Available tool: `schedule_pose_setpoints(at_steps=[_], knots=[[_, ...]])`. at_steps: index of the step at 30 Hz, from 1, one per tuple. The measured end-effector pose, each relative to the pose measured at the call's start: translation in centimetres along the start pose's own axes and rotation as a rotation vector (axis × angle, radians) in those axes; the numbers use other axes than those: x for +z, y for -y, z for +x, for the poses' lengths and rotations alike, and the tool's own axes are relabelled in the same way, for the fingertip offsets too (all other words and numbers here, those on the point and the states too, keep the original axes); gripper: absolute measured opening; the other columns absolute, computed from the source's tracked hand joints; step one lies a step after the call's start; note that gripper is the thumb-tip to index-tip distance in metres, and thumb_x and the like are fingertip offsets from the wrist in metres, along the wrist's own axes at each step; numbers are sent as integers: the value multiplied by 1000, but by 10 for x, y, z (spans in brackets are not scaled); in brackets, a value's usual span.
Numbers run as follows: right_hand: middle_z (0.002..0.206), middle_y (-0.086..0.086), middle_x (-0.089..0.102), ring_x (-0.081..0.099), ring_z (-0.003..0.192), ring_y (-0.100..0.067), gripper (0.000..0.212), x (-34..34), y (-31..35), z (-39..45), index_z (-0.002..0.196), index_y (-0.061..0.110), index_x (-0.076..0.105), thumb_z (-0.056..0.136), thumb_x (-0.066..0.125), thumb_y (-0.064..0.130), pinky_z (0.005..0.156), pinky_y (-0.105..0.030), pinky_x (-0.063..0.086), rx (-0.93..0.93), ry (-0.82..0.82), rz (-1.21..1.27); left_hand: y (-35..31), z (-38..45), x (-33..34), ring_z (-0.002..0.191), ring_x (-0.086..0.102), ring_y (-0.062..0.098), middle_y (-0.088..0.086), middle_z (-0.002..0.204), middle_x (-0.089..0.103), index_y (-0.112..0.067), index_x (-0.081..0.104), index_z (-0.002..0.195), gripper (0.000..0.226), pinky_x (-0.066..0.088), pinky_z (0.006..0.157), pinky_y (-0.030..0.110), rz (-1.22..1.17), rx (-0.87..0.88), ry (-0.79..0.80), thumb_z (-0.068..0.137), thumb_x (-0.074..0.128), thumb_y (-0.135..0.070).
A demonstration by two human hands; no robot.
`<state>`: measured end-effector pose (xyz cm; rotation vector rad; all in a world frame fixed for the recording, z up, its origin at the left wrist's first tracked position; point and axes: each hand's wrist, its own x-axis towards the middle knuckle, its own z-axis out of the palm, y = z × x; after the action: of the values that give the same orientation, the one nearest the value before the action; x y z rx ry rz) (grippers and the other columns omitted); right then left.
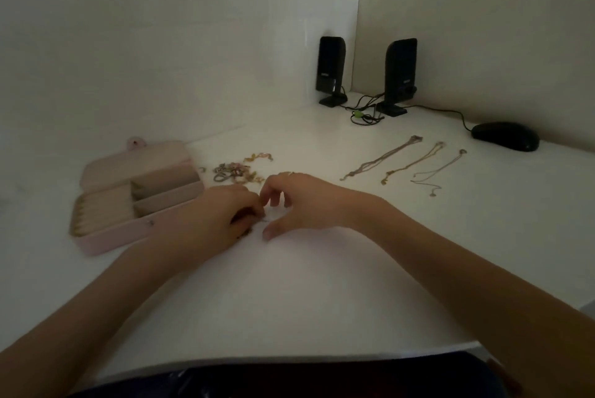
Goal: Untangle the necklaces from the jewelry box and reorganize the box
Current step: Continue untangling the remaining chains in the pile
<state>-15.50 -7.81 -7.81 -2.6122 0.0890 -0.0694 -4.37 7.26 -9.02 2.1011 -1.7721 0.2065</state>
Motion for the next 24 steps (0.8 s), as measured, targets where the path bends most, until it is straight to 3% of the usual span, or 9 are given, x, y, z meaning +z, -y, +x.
schedule_pose_setpoints(at_steps=[3, 6, 9, 11, 13, 17, 22, 24], knots=[[89, 7, 53, 49, 70, -2, 36, 10, 13, 17, 91, 22, 52, 73, 80, 36, 61, -17, 41, -12, -8, 59, 7, -3, 4, 70, 64, 7, -8, 73, 68, -21, 67, 82, 26, 48, 63, 12, -309, -208, -122, 77, 68, 5], [79, 8, 58, 52, 64, 0, 24, 19, 19, 28, 95, 18, 62, 79, 76, 30, 59, -18, 45, -42, -112, 150, 6, -1, 4, 64, 64, 3, -8, 66, 69, -14, 66, 75, 25, 50, 62, 17, -646, -358, -330, 71, 73, 9], [80, -12, 70, 64, 69, -22, 20, 21, 13, 31, 89, 5, 70, 80, 75, 23, 74, -35, 52, -5, -227, 323, 4, 3, -6, 66, 65, 3, -9, 66, 69, -14, 63, 77, 22, 51, 63, 14, -830, -389, -462, 71, 77, 2], [79, -13, 72, 64, 63, -17, 16, 16, 10, 29, 82, 4, 69, 82, 74, 19, 65, -26, 53, -5, -258, 466, 5, 4, -9, 67, 65, 4, -6, 70, 69, -12, 63, 80, 17, 49, 60, 12, -896, -400, -493, 74, 75, -1], [71, -3, 70, 61, 58, -6, 12, 10, 11, 27, 81, 5, 66, 84, 70, 16, 57, -16, 48, -23, -285, 570, 3, 6, -8, 68, 67, 8, 3, 75, 68, -11, 62, 83, 8, 50, 60, 15, -944, -432, -468, 82, 68, -6], [68, 1, 67, 62, 63, -10, 13, 1, 11, 19, 89, 4, 65, 88, 65, 17, 62, -21, 51, -22, -303, 767, -3, 7, -3, 63, 67, 15, 1, 66, 69, -6, 60, 86, 15, 57, 63, 24, -1113, -504, -290, 93, 53, -17], [71, -4, 65, 60, 62, -11, 9, 1, 9, 14, 90, 7, 62, 92, 61, 16, 64, -22, 53, 43, -319, 904, -4, 3, 3, 54, 62, 13, 0, 63, 66, -9, 60, 84, 16, 55, 62, 26, -1095, -459, -199, 73, 68, -17], [69, -2, 62, 56, 59, -10, 8, 1, 10, 14, 90, 8, 61, 93, 59, 15, 60, -20, 50, 75, -312, 979, -4, 2, 1, 51, 59, 12, 0, 61, 63, -6, 59, 80, 15, 53, 57, 23, -1064, -451, -215, 74, 67, -18]])
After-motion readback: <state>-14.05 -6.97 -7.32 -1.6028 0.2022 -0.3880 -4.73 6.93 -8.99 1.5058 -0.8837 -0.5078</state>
